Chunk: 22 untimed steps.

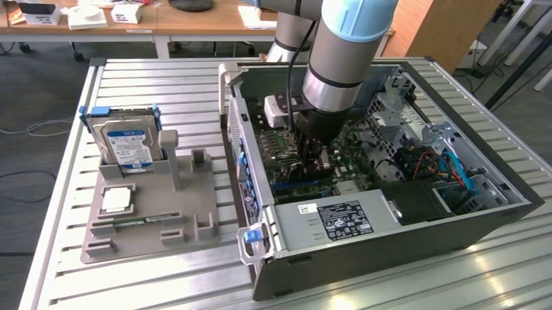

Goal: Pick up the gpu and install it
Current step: 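Insert the gpu into the slot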

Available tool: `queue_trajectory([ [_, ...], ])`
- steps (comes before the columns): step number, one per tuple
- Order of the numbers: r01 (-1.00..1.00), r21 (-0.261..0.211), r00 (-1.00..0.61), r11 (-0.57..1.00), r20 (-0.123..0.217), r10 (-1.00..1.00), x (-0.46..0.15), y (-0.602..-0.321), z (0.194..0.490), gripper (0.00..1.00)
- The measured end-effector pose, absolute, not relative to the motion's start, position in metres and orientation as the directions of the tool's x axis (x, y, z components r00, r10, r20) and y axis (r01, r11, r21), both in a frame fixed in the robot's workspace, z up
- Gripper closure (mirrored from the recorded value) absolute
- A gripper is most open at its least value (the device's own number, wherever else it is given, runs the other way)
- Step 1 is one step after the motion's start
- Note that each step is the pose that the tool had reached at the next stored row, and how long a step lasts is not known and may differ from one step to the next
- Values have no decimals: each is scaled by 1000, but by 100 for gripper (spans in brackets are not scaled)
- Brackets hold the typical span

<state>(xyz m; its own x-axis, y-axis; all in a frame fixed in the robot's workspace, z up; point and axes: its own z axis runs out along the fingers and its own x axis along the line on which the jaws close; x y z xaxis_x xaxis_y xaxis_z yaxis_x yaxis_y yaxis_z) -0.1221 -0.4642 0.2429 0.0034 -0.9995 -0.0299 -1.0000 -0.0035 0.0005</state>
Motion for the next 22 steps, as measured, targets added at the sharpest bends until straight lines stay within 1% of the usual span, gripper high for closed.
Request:
queue_trajectory([
  [22, -1000, 1, -23, 23, -30, -999, -120, -464, 243, 73],
])
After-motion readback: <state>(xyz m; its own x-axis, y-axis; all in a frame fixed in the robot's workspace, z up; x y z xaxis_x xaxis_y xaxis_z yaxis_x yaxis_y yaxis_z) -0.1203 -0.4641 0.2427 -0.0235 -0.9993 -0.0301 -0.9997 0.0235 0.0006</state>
